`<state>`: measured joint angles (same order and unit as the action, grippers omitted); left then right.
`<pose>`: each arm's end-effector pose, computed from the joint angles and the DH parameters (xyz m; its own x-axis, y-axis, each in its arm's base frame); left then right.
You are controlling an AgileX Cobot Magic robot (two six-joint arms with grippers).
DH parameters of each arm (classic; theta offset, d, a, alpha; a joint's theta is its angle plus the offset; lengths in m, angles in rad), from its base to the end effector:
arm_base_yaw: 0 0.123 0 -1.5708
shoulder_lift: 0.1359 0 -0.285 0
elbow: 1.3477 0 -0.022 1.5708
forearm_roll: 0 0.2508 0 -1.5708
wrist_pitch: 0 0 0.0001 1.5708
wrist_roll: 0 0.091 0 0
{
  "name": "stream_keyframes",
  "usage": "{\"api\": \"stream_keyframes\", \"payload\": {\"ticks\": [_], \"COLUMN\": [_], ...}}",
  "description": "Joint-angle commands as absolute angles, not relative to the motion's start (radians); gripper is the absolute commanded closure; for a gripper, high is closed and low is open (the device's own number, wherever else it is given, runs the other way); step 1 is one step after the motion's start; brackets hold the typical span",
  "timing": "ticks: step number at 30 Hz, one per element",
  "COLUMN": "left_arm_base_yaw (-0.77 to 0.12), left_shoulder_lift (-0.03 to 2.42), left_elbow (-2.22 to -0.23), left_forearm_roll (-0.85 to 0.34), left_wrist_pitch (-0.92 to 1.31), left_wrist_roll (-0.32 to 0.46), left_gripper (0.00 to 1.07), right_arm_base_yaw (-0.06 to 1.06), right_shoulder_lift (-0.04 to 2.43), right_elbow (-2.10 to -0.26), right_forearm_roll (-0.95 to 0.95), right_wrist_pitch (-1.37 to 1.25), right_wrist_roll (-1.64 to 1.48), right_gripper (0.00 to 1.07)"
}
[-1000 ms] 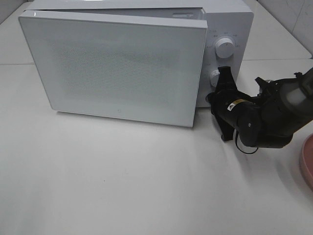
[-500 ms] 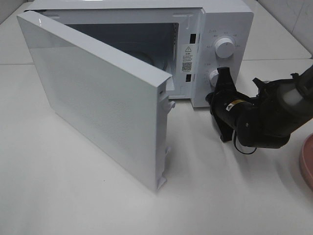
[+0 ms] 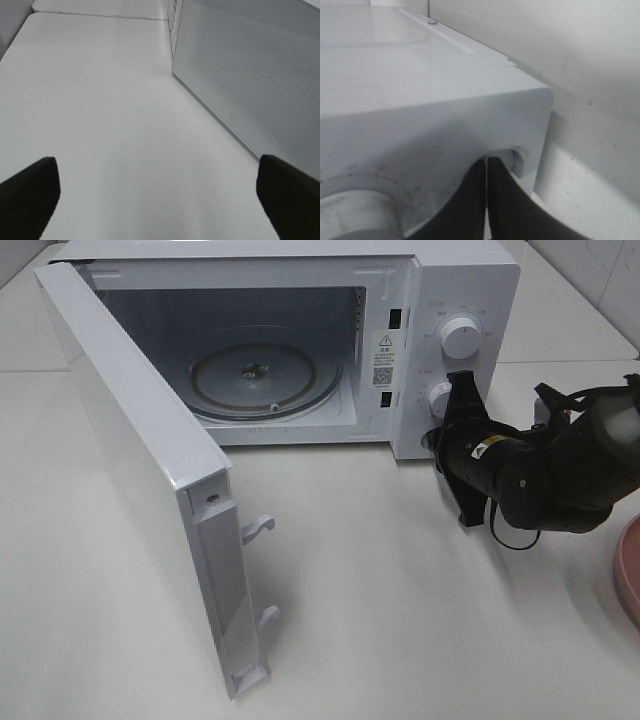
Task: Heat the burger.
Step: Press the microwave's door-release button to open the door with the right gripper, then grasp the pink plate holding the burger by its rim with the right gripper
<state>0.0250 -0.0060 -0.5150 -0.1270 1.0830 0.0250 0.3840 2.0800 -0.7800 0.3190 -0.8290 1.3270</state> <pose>-0.0086 -0.0104 0.2801 -0.4564 -0.0460 -0.8886 0.0590 0.9949 -0.0818 0.3426 0.1158 0.0882 -0.1767 0.9776 -0.1143 0.3651 0.1730 0.9148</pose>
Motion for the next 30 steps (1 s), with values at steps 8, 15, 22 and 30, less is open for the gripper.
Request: {"api": "stream_keyframes", "payload": {"ticks": [8, 15, 22, 30], "left_arm_base_yaw": [0.025, 0.025, 0.025, 0.025], "left_shoulder_lift": [-0.017, -0.017, -0.017, -0.017], "left_elbow": [-0.514, -0.514, -0.514, -0.514], "left_forearm_roll": [-0.130, -0.130, -0.130, -0.130], "left_wrist_pitch": [1.066, 1.066, 1.066, 1.066], "left_wrist_roll": [0.024, 0.026, 0.026, 0.026], "left_gripper": [0.07, 0.07, 0.07, 0.07], "right_arm_base_yaw": [0.361, 0.361, 0.361, 0.361], "right_shoulder_lift": [2.034, 2.007, 1.940, 1.831], "right_elbow": [-0.726, -0.715, -0.684, -0.682], "right_forearm_roll": [0.179, 0.030, 0.019, 0.018], "right_wrist_pitch": [-0.889, -0.746, -0.667, -0.458], "right_wrist_roll": [1.410, 1.448, 1.422, 1.273], "right_gripper": [1.07, 1.07, 1.07, 1.07]}}
